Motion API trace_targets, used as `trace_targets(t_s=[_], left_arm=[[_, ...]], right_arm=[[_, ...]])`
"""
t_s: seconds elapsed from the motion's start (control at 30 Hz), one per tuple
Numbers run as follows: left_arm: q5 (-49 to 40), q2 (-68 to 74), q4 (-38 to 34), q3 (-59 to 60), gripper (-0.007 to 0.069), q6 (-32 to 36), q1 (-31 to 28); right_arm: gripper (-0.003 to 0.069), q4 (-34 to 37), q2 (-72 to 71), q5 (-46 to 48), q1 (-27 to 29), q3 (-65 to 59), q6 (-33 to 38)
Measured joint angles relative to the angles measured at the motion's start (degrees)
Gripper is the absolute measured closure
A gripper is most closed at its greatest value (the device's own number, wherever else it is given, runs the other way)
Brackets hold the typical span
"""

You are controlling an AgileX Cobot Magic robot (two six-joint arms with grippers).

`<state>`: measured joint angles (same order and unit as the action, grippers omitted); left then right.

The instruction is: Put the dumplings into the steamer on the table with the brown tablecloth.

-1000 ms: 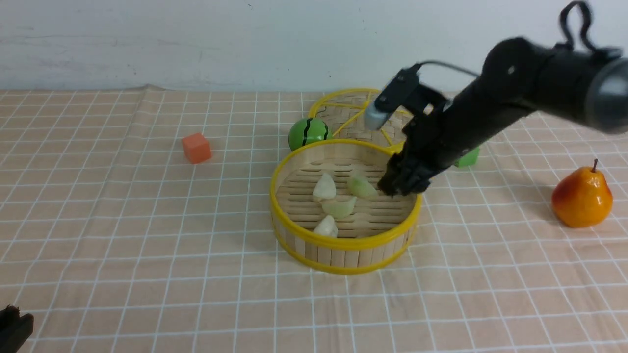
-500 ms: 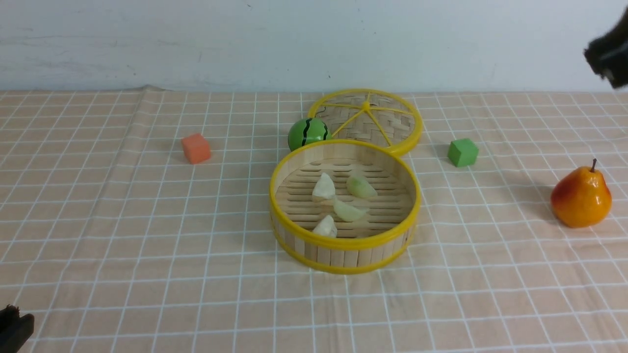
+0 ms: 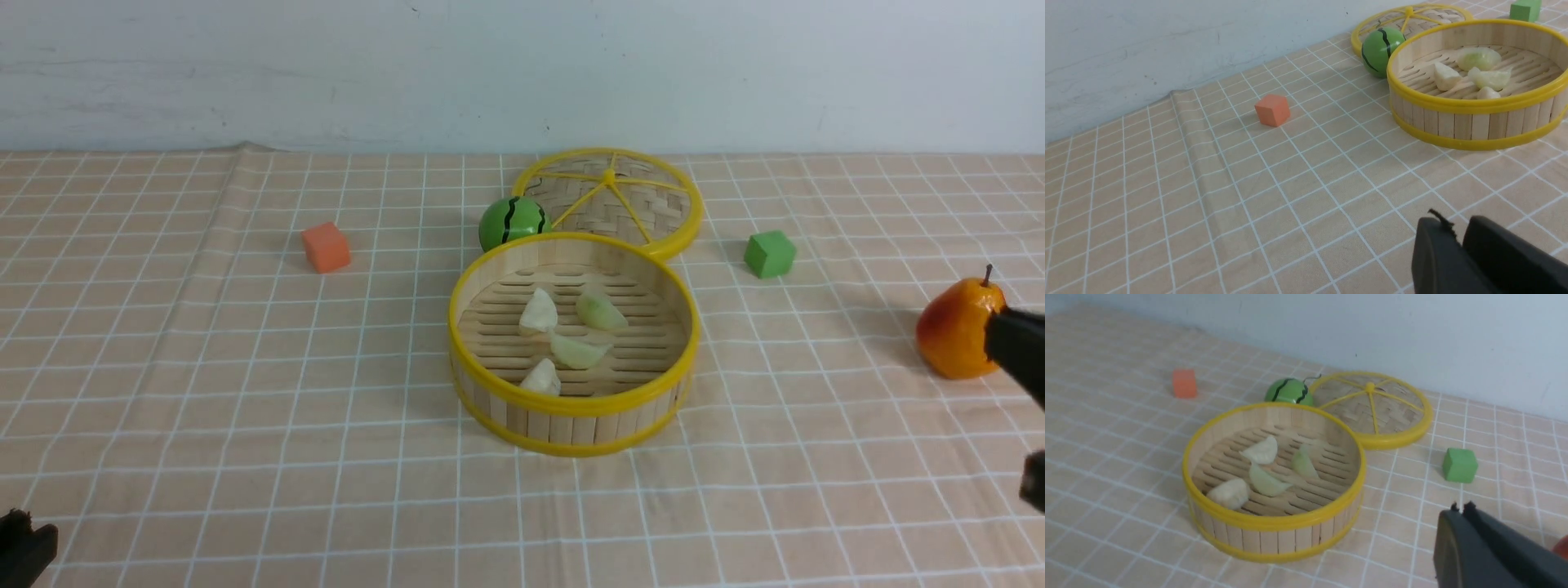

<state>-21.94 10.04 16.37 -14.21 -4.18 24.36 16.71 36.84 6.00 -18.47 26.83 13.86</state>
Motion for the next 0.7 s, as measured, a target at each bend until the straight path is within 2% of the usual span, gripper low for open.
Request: trace_targets(t_s=[0.03, 0.1, 0.17, 0.27, 0.37, 0.57, 0.7], left_arm=[[0.0, 0.0, 0.0, 0.0, 0.0524, 0.0, 0.0], [0.0, 0.0, 0.0, 0.0, 0.0522, 0.0, 0.0], [-0.1, 0.0, 0.0, 0.0, 0.0522, 0.0, 0.0], [-0.1, 0.0, 0.0, 0.0, 0.0517, 0.0, 0.0], [-0.1, 0.0, 0.0, 0.0, 0.0515, 0.0, 0.0], [-0.2, 0.0, 0.0, 0.0, 0.0510, 0.0, 0.0], [-0.2, 0.0, 0.0, 0.0, 0.0504, 0.0, 0.0]], right_arm=[[0.0664, 3.2, -2.1, -5.0, 0.0, -5.0, 0.0], [0.0662, 5.4, -3.5, -8.4, 0.0, -8.7, 0.0], [0.0661, 7.1, -4.3, -10.0, 0.0, -10.9, 0.0], [0.0659, 14.3, -4.8, -10.2, 0.0, -14.3, 0.0], [0.0658, 18.2, -4.8, -9.7, 0.0, -15.8, 0.0], [0.0656, 19.7, -4.9, -6.0, 0.0, -16.7, 0.6], [0.0651, 18.1, -10.0, -5.1, 0.0, -19.0, 4.4]])
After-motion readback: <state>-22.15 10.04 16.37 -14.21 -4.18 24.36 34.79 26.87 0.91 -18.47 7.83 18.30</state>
